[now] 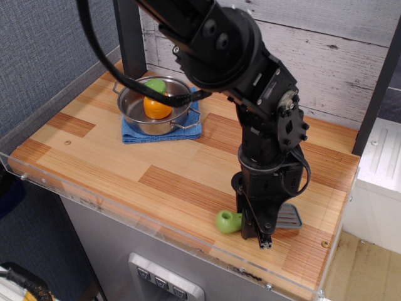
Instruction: Hold the green spatula from right edge of the table and place it on top right edge of the table.
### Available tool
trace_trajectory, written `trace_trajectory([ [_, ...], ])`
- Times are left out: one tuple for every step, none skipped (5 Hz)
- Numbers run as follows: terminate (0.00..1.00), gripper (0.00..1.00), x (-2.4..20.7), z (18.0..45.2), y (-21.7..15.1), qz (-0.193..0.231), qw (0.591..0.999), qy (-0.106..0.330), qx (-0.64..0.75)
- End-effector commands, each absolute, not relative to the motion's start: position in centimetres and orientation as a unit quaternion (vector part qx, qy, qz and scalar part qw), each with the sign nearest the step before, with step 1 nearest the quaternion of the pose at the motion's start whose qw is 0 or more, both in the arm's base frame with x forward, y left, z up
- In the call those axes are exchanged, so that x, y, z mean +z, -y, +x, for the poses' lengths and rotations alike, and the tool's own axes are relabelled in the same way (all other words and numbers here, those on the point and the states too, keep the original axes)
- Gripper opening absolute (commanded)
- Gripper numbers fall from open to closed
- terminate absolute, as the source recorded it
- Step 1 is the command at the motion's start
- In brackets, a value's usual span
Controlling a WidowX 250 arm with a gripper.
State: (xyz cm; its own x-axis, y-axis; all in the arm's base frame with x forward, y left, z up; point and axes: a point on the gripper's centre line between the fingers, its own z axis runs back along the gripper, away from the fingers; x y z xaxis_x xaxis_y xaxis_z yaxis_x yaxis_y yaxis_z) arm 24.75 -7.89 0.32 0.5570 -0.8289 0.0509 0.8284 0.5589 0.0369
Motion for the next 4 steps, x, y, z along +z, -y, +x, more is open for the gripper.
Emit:
trace_trajectory([
  [0.00, 0.00, 1.9, 24.3, 7.5, 0.013, 0.878, 0.039, -0.477],
  [0.00, 0.00, 3.9, 24.3, 7.2, 0.012, 0.885, 0.055, -0.462],
  [0.00, 0.00, 5.9, 25.1, 7.3, 0.014, 0.888, 0.069, -0.454],
  [0.00, 0.00, 8.0, 27.3, 7.5, 0.017, 0.891, 0.092, -0.444],
])
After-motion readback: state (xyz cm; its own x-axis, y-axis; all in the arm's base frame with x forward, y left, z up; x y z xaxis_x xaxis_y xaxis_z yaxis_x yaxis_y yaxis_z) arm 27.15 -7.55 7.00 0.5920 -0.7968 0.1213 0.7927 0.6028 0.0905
